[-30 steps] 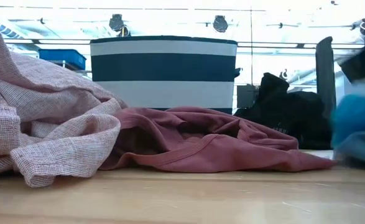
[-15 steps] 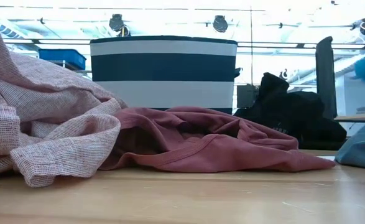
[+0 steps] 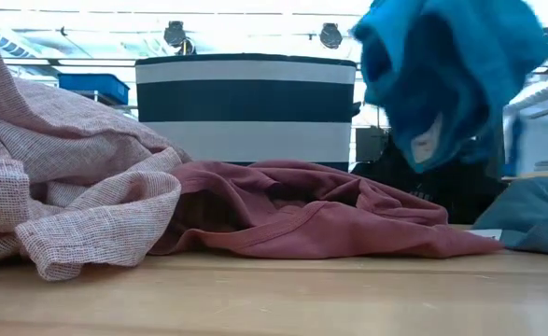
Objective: Sort clothes
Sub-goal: Move the blue short to the center of the table, then put the gray sock into the blue laundry organizer
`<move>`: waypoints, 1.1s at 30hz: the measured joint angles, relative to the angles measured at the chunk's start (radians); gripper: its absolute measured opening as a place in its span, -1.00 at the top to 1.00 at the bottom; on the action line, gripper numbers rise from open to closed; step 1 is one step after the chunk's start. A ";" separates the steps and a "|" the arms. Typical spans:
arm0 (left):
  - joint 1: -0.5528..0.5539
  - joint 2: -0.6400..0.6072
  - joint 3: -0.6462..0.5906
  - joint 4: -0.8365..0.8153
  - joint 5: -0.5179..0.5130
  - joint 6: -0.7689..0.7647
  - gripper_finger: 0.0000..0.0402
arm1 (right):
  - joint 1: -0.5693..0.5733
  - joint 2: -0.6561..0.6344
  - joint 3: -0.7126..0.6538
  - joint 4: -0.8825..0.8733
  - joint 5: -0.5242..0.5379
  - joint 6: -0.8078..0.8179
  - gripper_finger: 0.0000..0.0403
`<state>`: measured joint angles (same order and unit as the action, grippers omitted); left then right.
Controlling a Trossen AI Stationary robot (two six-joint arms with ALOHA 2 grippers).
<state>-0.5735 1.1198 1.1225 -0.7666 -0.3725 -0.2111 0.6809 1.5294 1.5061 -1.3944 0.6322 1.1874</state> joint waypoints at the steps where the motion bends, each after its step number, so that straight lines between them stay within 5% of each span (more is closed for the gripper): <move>1: 0.000 0.000 0.000 0.001 0.000 -0.001 -0.21 | -0.025 0.002 -0.013 0.024 0.006 -0.031 1.00; 6: 0.000 0.000 0.000 0.005 -0.001 -0.021 -0.21 | -0.170 0.004 -0.158 0.168 -0.032 -0.177 1.00; 18: -0.001 0.000 0.000 0.027 -0.001 -0.044 -0.21 | -0.435 0.005 -0.498 0.460 -0.321 -0.362 0.94; 27: -0.001 0.000 0.000 0.026 -0.001 -0.036 -0.21 | -0.500 0.002 -0.321 0.333 -0.444 -0.537 0.31; 33: -0.001 0.006 -0.005 0.051 -0.016 -0.015 -0.21 | -0.474 -0.001 -0.127 0.171 -0.436 -0.503 0.01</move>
<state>-0.5743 1.1260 1.1178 -0.7158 -0.3881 -0.2261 0.2070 1.5288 1.3786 -1.2230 0.1961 0.6844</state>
